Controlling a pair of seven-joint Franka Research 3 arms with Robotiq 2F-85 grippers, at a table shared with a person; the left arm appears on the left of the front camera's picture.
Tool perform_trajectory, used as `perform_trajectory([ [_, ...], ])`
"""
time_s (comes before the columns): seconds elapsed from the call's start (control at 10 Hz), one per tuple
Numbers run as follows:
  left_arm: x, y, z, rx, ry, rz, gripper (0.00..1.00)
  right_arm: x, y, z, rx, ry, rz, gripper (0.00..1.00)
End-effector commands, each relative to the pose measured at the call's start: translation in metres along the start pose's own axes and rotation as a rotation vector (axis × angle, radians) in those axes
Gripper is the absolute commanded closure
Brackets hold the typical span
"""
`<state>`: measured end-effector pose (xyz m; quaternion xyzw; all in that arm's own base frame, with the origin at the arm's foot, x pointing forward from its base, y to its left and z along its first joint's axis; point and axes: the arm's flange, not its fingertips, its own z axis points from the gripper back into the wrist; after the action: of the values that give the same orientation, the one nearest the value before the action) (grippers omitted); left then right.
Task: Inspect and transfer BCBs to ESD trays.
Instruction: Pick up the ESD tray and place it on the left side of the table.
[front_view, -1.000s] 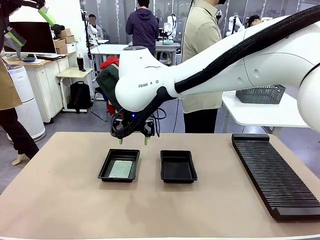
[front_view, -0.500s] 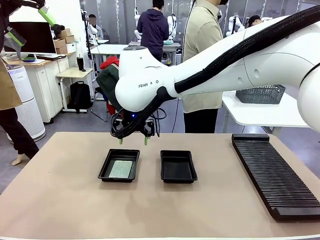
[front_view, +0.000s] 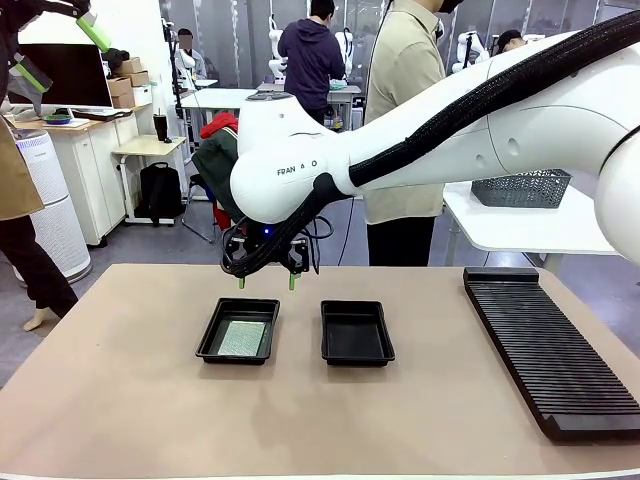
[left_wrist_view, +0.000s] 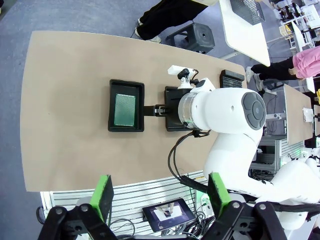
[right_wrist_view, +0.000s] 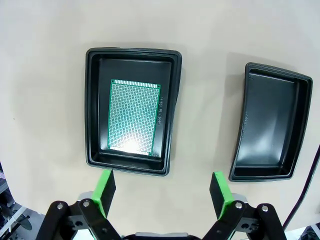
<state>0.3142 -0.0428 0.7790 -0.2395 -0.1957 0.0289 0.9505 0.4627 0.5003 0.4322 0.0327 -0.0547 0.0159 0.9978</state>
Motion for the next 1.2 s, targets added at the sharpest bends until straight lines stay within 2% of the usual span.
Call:
perform_trajectory([
  [0.0, -0.001, 0.001, -0.001, -0.004, 0.0, 0.003, 0.0, 0.0, 0.0, 0.0, -0.006, -0.008, 0.0, 0.0],
  [0.8, 0.0, 0.0, 0.0, 0.0, 0.0, 0.0, 0.0, 0.0, 0.0, 0.0, 0.0, 0.0, 0.0, 0.0],
  [1.1, 0.003, 0.015, -0.039, 0.044, 0.009, 0.022, 0.0, -0.016, -0.035, 0.023, 0.105, -0.031, -0.033, 0.0],
])
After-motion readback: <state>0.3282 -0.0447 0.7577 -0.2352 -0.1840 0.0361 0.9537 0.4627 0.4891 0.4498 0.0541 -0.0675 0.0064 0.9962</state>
